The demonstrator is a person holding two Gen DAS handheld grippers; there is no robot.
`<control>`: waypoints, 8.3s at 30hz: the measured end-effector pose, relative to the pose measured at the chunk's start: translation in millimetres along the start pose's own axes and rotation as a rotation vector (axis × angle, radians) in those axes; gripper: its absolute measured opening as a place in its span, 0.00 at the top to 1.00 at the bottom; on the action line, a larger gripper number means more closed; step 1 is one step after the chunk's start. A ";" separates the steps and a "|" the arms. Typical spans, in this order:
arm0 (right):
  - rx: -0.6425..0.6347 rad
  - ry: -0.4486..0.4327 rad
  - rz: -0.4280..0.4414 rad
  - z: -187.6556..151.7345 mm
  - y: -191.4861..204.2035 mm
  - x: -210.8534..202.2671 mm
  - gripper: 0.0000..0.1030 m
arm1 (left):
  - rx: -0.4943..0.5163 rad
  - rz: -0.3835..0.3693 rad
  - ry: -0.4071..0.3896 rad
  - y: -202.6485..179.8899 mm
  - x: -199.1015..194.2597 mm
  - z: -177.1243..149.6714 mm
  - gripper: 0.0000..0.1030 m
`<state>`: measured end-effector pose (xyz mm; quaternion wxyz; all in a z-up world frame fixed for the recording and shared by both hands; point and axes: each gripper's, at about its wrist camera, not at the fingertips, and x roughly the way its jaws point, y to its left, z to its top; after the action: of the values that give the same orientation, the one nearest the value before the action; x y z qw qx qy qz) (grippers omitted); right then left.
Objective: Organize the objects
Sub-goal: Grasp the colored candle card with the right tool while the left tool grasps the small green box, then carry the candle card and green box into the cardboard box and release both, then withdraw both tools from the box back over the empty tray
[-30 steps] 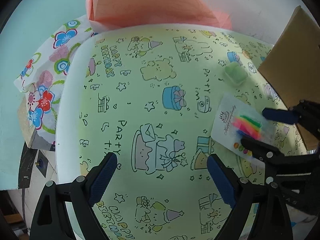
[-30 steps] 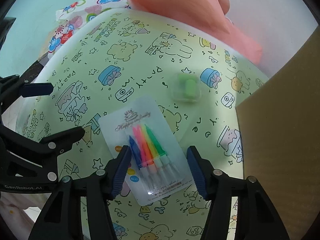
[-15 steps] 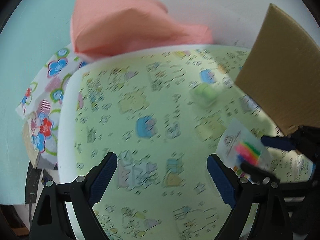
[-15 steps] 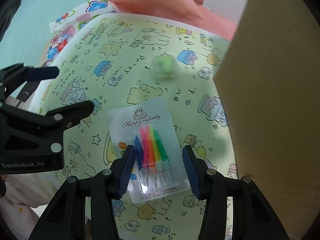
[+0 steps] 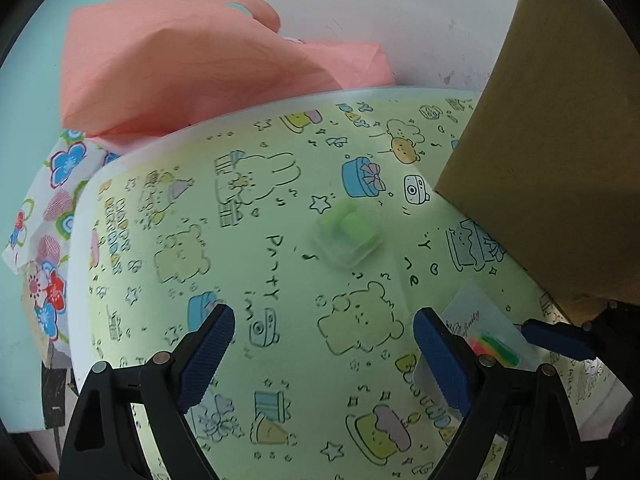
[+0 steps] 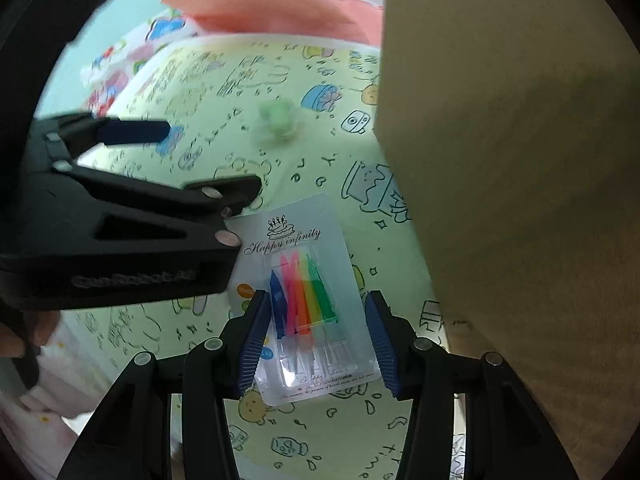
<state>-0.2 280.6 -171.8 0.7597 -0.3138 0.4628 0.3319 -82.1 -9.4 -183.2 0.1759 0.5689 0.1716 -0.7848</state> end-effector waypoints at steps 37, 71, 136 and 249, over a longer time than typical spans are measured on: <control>0.053 0.021 -0.012 8.7 10.5 8.3 0.48 | 0.047 -0.001 -0.021 25.7 -2.2 -40.2 0.60; -0.012 0.036 -0.039 14.0 22.3 15.9 0.40 | 0.051 -0.035 -0.007 32.1 -6.0 -54.4 0.59; -0.220 -0.116 -0.039 -21.4 32.1 -161.4 0.52 | 0.212 -0.028 -0.177 -29.5 -177.7 -36.6 0.59; 0.099 -0.058 -0.012 -5.0 -13.0 -208.9 0.26 | 0.177 -0.003 -0.132 16.7 -208.5 -7.2 0.05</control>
<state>-65.8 224.4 19.0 0.7895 -0.2689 0.4543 0.3130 -7.6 -3.9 12.3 0.1349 0.5289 0.0906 -0.8330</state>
